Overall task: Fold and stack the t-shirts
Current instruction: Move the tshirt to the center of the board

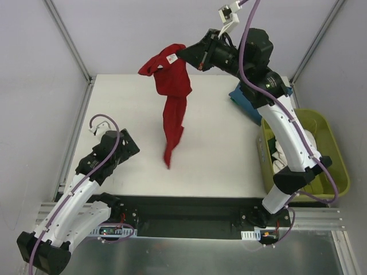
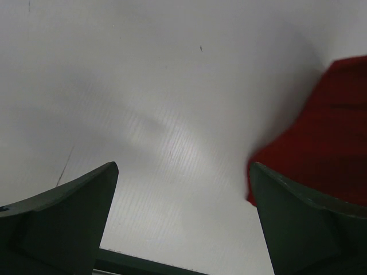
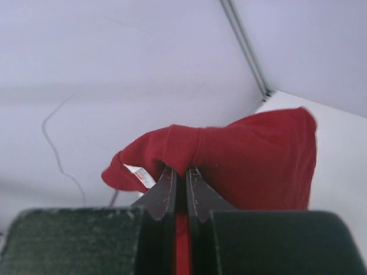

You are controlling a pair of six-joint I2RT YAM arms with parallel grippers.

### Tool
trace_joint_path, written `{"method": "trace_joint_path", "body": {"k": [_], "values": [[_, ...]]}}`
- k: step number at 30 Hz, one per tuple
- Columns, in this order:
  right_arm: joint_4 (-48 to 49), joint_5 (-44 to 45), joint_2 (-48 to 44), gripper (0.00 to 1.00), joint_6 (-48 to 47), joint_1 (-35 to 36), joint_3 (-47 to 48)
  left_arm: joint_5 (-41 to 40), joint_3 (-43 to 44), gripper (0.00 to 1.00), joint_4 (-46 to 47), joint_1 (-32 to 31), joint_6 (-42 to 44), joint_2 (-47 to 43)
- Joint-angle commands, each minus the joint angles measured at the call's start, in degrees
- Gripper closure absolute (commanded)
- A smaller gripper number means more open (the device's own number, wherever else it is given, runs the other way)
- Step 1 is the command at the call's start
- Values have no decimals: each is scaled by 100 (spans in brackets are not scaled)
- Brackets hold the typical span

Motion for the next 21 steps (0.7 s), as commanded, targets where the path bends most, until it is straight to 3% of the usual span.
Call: {"method": "trace_joint_path", "body": {"k": [1, 6, 7, 9, 10, 12, 13, 15, 16, 21], "values": [[458, 836, -1163, 99, -490, -35, -1079, -301, 29, 1, -8, 40, -158, -283], [-36, 1654, -2716, 98, -474, -534, -3978, -504, -103, 1, -105, 40, -386, -512], [-150, 1724, -2877, 96, -430, -666, -4992, -547, -112, 1, -123, 49, -413, -539], [-580, 1979, -3167, 80, -595, -1009, -5763, -627, -138, 1, -140, 40, -466, -539], [-1008, 2189, -3168, 60, -805, -1062, -6141, -644, -130, 1, -140, 40, -483, -478], [-1459, 2883, -3055, 43, -1087, -1124, -6233, -636, -104, 0, -158, 40, -510, -373], [-1783, 3033, -3011, 25, -1254, -1090, -6224, -610, -95, 1, -158, 40, -510, -233], [-1891, 3446, -3019, 13, -1483, -975, -6189, -531, -121, 1, -167, 40, -571, -83], [-1891, 3543, -3036, 2, -1527, -914, -6189, -504, -147, 1, -158, 40, -615, 75], [-1804, 3843, -3055, 3, -1572, -580, -6399, -591, -200, 1, -158, 57, -835, 585]]}}
